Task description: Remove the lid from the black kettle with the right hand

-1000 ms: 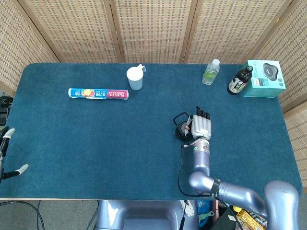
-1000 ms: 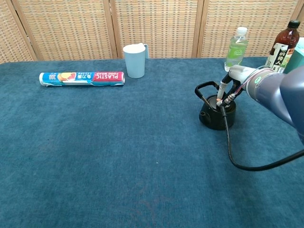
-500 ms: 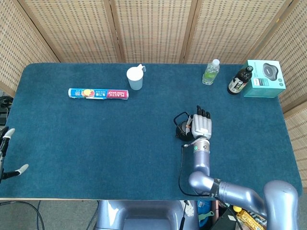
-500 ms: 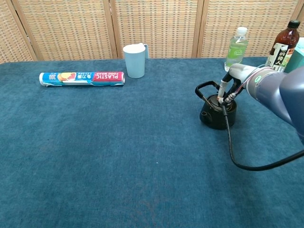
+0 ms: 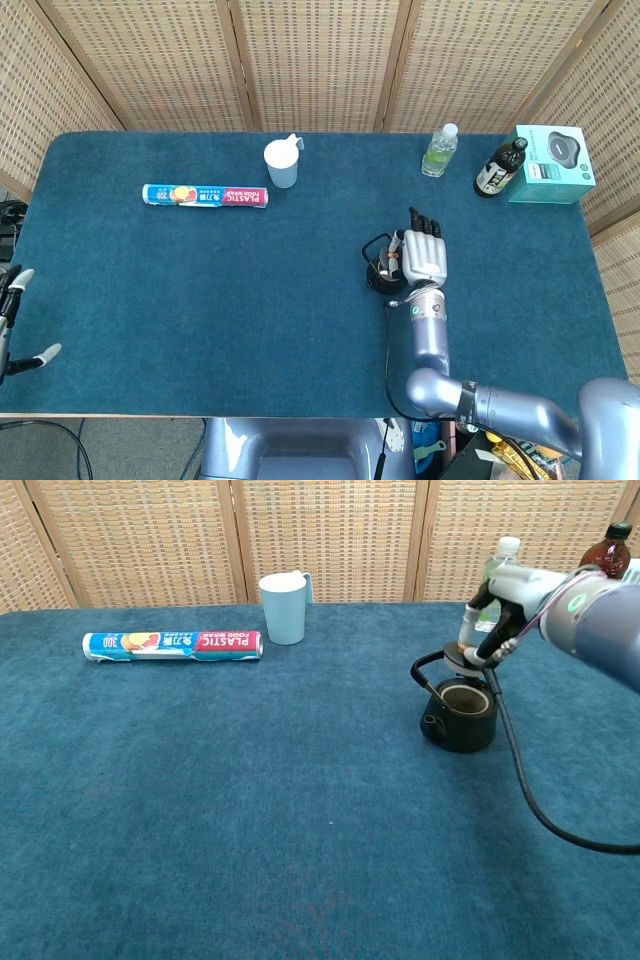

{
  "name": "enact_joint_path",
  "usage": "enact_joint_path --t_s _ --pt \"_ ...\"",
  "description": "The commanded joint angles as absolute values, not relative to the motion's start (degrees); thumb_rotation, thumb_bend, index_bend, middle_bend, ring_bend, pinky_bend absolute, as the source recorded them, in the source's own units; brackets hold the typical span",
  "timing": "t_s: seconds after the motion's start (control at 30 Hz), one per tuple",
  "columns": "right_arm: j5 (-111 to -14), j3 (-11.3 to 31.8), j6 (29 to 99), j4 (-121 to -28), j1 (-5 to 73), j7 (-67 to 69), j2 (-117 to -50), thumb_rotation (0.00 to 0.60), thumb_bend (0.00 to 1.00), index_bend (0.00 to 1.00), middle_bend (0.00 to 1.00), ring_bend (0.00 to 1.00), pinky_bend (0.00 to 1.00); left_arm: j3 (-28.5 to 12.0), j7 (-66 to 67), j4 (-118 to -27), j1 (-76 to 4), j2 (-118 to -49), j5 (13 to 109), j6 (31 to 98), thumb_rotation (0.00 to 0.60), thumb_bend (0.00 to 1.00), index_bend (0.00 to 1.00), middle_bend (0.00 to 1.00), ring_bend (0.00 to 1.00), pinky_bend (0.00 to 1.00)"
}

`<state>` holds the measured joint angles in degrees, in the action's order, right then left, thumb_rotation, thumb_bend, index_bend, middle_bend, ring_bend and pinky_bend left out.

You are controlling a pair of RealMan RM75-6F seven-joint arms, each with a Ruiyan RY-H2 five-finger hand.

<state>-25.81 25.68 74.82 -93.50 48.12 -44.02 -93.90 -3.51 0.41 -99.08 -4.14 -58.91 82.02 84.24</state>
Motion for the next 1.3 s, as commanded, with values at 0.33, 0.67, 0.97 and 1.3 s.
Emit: enact_joint_path --t_s 0.33,0.67,0.97,1.3 --pt "-56.26 3.34 75.58 -102.76 38.21 -39.34 -84.93 0.600 0.60 0.65 0.00 0.00 0.00 -3.06 0.28 -99.52 -3.60 -58.72 83.39 85.50 0.600 0.14 0.00 0.00 0.00 0.00" --pt "-69.18 -3.90 74.35 -89.82 33.45 -32.24 -89.74 0.600 0.60 0.65 0.00 0.00 0.00 -2.86 0.93 -99.66 -3.55 -58.96 83.77 85.64 0.600 0.14 0.00 0.00 0.00 0.00" --pt "-68.34 -2.83 71.25 -88.33 32.09 -31.59 -89.57 0.600 0.35 0.34 0.00 0.00 0.00 -2.92 0.88 -99.58 -3.70 -59.00 83.50 85.29 0.600 0.14 0.00 0.00 0.00 0.00" --pt "-72.12 0.07 74.97 -94.97 29.05 -25.89 -82.55 0.600 0.29 0.28 0.00 0.00 0.00 -2.91 0.56 -99.55 -3.63 -58.93 83.63 85.46 0.600 0.14 0.00 0.00 0.00 0.00"
